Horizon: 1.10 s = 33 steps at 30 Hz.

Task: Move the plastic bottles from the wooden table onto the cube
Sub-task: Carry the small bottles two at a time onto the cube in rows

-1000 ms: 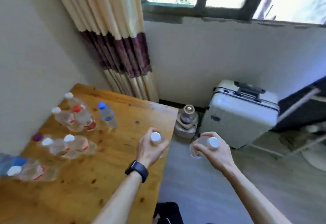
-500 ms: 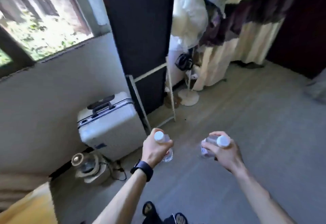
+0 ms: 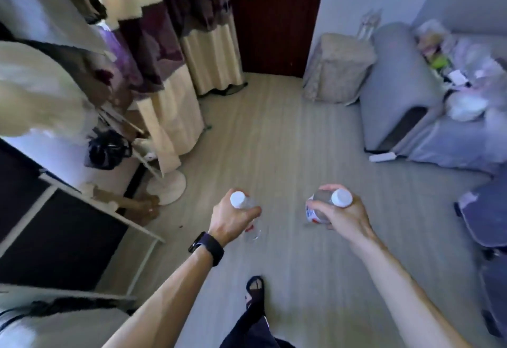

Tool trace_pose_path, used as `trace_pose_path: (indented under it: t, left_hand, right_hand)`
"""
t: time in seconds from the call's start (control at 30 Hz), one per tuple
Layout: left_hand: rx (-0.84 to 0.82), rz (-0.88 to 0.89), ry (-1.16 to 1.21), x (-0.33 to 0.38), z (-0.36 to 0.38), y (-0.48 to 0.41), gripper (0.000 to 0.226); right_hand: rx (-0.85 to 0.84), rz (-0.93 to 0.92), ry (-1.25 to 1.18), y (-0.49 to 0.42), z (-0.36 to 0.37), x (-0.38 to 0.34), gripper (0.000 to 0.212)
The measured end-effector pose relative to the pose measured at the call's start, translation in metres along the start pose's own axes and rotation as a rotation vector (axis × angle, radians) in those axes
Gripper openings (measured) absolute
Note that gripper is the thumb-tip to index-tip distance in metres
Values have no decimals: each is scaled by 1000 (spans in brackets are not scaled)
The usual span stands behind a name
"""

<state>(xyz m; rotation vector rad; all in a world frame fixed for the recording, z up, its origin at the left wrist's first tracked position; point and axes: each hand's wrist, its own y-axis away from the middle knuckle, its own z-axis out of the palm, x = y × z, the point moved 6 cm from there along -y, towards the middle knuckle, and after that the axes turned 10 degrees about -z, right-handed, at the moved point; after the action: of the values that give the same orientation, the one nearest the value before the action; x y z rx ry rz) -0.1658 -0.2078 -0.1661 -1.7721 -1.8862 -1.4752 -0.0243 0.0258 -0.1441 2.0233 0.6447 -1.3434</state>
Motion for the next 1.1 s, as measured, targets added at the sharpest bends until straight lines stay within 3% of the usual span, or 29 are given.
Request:
trace_pose_path:
  t: [0.17, 0.3, 0.53, 0.77, 0.93, 1.1]
  left_hand:
    - [-125, 69, -125, 92, 55, -81, 30]
    - [-187, 77, -178, 160, 106, -137, 30]
    - [-169, 100, -222, 295, 183, -244, 30]
    - [-125, 77, -179, 419, 214, -339, 32]
    - [-107, 97, -172, 497, 236, -428, 29]
    - [-131, 99, -201, 577, 259, -536, 26]
  right_hand:
    - [70, 75, -13, -85, -46, 0, 35]
    - [163, 149, -56, -156, -87, 9, 44]
    - [161, 113, -45, -334, -143, -2, 35]
    - [139, 123, -16, -494, -193, -40, 36]
    - [146, 116, 3, -606, -207, -63, 43]
    - [178, 107, 10, -730, -209, -90, 36]
